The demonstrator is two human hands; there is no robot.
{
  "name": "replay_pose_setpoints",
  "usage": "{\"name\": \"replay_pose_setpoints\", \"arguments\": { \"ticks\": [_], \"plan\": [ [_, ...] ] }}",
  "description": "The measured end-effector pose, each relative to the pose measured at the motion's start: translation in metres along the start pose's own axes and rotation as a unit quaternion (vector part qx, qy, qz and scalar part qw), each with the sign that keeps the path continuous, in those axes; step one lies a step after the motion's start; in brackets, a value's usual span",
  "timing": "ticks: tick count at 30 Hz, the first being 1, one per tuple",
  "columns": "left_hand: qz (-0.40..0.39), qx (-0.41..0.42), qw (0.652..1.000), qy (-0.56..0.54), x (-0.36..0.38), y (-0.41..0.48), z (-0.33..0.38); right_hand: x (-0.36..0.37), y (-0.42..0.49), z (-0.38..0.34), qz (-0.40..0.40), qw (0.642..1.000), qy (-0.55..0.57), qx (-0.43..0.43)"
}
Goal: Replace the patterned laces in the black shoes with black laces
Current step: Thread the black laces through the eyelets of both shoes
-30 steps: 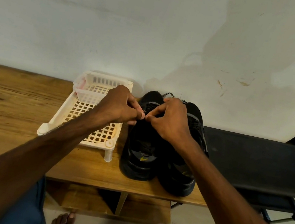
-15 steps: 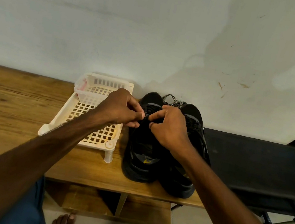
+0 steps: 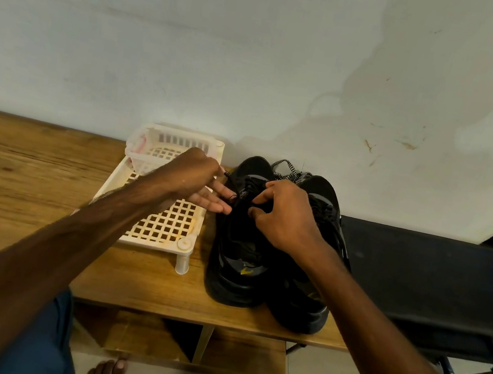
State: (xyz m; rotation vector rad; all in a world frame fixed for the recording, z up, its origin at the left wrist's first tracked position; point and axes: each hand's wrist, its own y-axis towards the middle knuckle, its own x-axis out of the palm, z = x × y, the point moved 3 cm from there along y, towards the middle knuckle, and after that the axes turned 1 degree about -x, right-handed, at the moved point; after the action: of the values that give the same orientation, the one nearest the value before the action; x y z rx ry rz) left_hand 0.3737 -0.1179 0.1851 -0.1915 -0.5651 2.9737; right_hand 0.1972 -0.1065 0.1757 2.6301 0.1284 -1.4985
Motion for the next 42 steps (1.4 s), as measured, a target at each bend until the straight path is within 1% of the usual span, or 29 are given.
{"name": "replay_pose_setpoints", "arguments": {
  "ticks": [3,5,8,10,11,12,13,15,16,17,20,22,23,25,28,30,31,32,33,34,35,36,37,38,39,40,41,42],
  "plan": [
    [0.046,0.076,0.996,-0.008,-0.016,0.001,0.007,-0.003,0.0,0.001,-0.002,0.999,0.011,-0.034],
    [0.076,0.123,0.988,-0.056,-0.025,-0.001,0.013,-0.007,0.001,0.003,-0.002,0.998,0.002,-0.058],
    [0.087,0.145,0.968,-0.185,-0.031,-0.003,0.016,-0.02,0.001,0.004,0.016,0.997,-0.025,-0.073],
    [0.082,0.163,0.966,-0.184,-0.027,0.0,0.014,-0.03,0.001,0.004,0.051,0.995,-0.021,-0.084],
    [0.081,0.175,0.97,-0.149,-0.024,0.002,0.012,-0.034,0.001,0.005,0.073,0.993,-0.009,-0.089],
    [0.088,0.193,0.974,-0.081,-0.021,0.004,0.01,-0.037,0.001,0.006,0.096,0.991,0.01,-0.09],
    [0.098,0.213,0.972,0.021,-0.017,0.005,0.008,-0.039,0.002,0.007,0.118,0.989,0.034,-0.084],
    [0.095,0.241,0.941,0.22,-0.012,0.009,0.003,-0.039,0.005,0.012,0.153,0.984,0.057,-0.068],
    [0.079,0.245,0.924,0.283,-0.01,0.01,0.0,-0.038,0.006,0.013,0.163,0.983,0.054,-0.062],
    [0.059,0.247,0.911,0.323,-0.009,0.009,-0.002,-0.037,0.007,0.015,0.17,0.983,0.047,-0.059],
    [0.022,0.284,0.878,0.385,-0.005,0.008,-0.005,-0.034,0.005,0.012,0.177,0.983,0.026,-0.051],
    [0.038,0.324,0.853,0.408,-0.004,0.007,-0.002,-0.033,0.001,0.007,0.179,0.983,0.012,-0.048],
    [0.049,0.33,0.846,0.417,-0.005,0.007,-0.001,-0.032,-0.001,0.004,0.175,0.983,0.005,-0.049],
    [0.065,0.324,0.838,0.434,-0.008,0.009,0.0,-0.027,-0.003,0.001,0.142,0.989,0.001,-0.051],
    [0.076,0.293,0.84,0.45,-0.009,0.011,-0.002,-0.015,-0.005,0.001,0.079,0.995,-0.03,-0.047],
    [0.091,0.261,0.839,0.469,-0.007,0.01,-0.002,-0.009,-0.003,0.002,0.063,0.995,-0.065,-0.038],
    [0.098,0.251,0.844,0.464,-0.008,0.009,0.0,-0.009,-0.003,0.002,0.06,0.995,-0.07,-0.03],
    [0.102,0.248,0.857,0.44,-0.009,0.008,0.003,-0.01,-0.002,0.002,0.059,0.995,-0.074,-0.025],
    [0.099,0.245,0.881,0.391,-0.012,0.007,0.006,-0.011,-0.002,0.002,0.062,0.994,-0.082,-0.02],
    [0.089,0.244,0.911,0.32,-0.014,0.004,0.01,-0.012,-0.002,0.002,0.067,0.993,-0.093,-0.017],
    [0.073,0.239,0.94,0.232,-0.017,0.003,0.014,-0.013,-0.002,0.003,0.071,0.992,-0.104,-0.014],
    [0.056,0.236,0.962,0.128,-0.019,0.001,0.018,-0.013,-0.003,0.004,0.074,0.991,-0.113,-0.009],
    [0.04,0.234,0.972,0.006,-0.022,0.0,0.021,-0.014,-0.005,0.005,0.078,0.99,-0.118,-0.004],
    [0.02,0.231,0.964,-0.131,-0.025,-0.002,0.024,-0.015,-0.006,0.005,0.083,0.99,-0.115,0.003],
    [0.0,0.225,0.942,-0.248,-0.029,-0.003,0.027,-0.016,-0.006,0.006,0.088,0.991,-0.104,0.012],
    [-0.005,0.22,0.924,-0.314,-0.032,-0.003,0.03,-0.016,-0.007,0.007,0.09,0.992,-0.088,0.021],
    [0.007,0.217,0.925,-0.313,-0.036,-0.002,0.031,-0.016,-0.007,0.008,0.085,0.993,-0.075,0.031],
    [0.031,0.226,0.943,-0.241,-0.037,0.0,0.03,-0.016,-0.008,0.008,0.075,0.994,-0.066,0.04]
  ]
}}
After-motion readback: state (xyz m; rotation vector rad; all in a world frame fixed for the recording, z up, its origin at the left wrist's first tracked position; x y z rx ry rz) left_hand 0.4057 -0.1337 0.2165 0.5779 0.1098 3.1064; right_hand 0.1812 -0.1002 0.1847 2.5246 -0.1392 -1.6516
